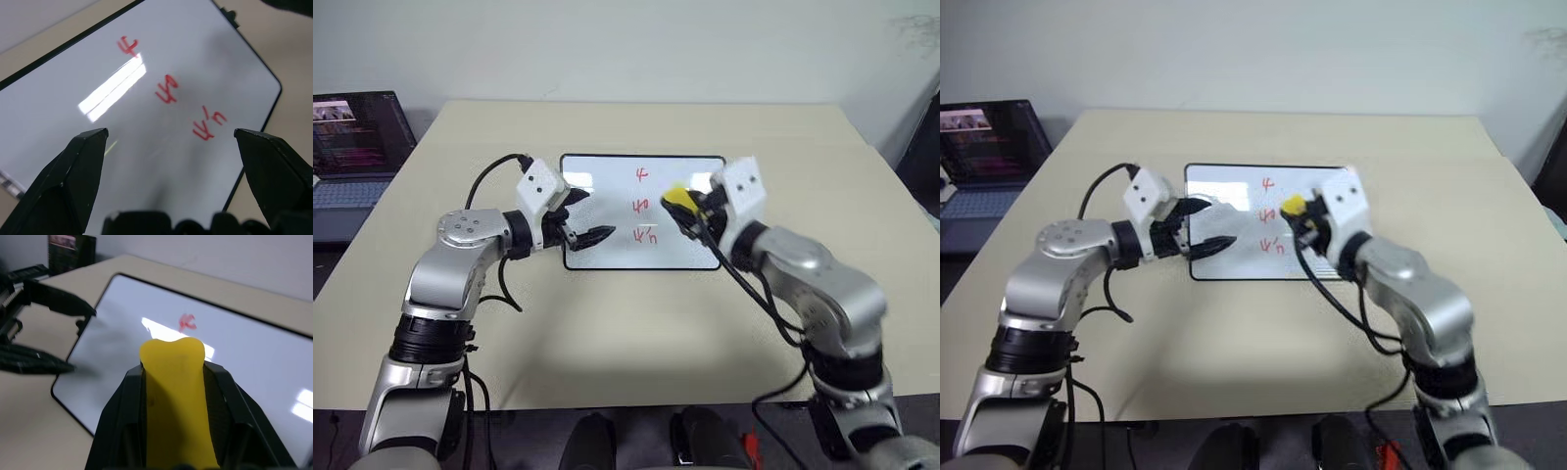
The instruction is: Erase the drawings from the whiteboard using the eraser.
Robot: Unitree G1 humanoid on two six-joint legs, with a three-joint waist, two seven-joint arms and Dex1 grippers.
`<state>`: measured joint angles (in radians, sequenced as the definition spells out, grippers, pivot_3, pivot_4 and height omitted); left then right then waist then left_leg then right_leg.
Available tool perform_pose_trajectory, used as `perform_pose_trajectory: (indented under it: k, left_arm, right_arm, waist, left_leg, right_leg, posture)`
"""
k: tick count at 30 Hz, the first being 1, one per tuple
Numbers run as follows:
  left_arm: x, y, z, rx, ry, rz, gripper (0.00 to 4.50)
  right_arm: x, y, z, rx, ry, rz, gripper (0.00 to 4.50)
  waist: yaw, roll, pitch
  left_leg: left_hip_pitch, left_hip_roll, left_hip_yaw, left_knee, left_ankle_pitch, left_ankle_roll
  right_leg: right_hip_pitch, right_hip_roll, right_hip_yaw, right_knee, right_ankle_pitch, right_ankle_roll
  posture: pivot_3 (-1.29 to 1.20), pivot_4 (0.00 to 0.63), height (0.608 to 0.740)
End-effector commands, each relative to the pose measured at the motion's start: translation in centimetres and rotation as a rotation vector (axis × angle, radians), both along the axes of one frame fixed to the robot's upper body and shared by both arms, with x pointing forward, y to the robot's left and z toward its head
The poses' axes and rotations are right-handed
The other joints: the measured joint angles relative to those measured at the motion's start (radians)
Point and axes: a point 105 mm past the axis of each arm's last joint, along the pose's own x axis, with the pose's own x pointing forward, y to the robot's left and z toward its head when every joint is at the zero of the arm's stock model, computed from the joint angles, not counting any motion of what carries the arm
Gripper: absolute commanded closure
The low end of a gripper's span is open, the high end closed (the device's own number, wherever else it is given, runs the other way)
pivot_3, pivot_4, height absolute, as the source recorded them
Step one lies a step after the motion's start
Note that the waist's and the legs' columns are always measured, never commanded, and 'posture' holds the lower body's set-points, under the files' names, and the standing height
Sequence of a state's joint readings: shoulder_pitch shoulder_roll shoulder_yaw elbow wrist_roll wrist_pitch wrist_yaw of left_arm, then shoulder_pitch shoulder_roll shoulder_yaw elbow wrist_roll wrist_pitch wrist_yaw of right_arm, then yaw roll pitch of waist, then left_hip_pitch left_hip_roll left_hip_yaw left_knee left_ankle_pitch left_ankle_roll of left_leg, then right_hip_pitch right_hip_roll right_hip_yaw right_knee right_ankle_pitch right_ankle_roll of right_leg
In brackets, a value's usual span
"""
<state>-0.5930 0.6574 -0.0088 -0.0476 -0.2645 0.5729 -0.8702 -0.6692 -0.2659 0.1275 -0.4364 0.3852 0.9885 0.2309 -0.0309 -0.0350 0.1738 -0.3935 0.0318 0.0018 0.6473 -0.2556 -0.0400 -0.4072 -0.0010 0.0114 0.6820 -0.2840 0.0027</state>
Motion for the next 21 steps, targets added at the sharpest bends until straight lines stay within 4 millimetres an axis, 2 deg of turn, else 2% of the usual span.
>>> perform_pose_trajectory:
  k: [1, 4, 10, 17, 21]
  left_arm:
    - [0.7, 0.8, 1.2, -0.021, -0.023, 0.061, 0.00]
    - [0.9, 0.8, 1.3, -0.034, -0.017, 0.066, 0.00]
    - [1.0, 0.4, 0.8, -0.038, -0.011, 0.066, 0.00]
    - [1.0, -0.3, 0.7, -0.033, -0.015, 0.043, 0.00]
    - [0.9, -0.6, 0.6, -0.031, -0.016, 0.031, 0.00]
  right_arm:
    - [1.7, 2.0, 2.5, -0.013, -0.080, 0.031, 3.27]
    - [3.3, 3.2, 3.0, -0.096, -0.134, 0.028, 3.27]
    - [6.2, 4.1, 2.0, -0.181, -0.149, -0.006, 3.27]
    - [8.1, 4.4, 1.3, -0.224, -0.146, -0.035, 3.27]
    - [8.6, 3.8, -0.7, -0.292, -0.081, -0.020, 3.27]
  waist:
    - [0.000, 0.000, 0.000]
    - [0.002, 0.000, 0.000]
    - [0.001, 0.000, 0.000]
    - [0.000, 0.000, 0.000]
    - [0.000, 0.000, 0.000]
  left_leg:
    - [-0.002, 0.000, 0.000, 0.000, 0.000, 0.000]
    - [-0.005, 0.001, 0.000, 0.000, 0.000, 0.000]
    - [-0.006, 0.000, 0.001, 0.000, 0.000, 0.000]
    - [-0.006, 0.000, 0.001, 0.000, 0.000, 0.000]
    - [-0.006, 0.000, 0.001, 0.000, 0.000, 0.000]
  right_leg:
    - [-0.001, 0.000, 0.000, 0.000, 0.000, 0.000]
    - [-0.005, -0.003, 0.000, 0.000, 0.000, 0.000]
    - [-0.005, -0.010, 0.000, -0.001, 0.000, 0.000]
    - [-0.006, -0.010, -0.001, 0.000, 0.000, 0.000]
    - [-0.006, -0.010, 0.000, 0.000, 0.000, 0.000]
  posture:
    - [0.00, 0.150, 0.740]
    - [0.00, 0.150, 0.740]
    - [0.00, 0.150, 0.740]
    - [0.00, 0.150, 0.740]
    - [0.00, 0.150, 0.740]
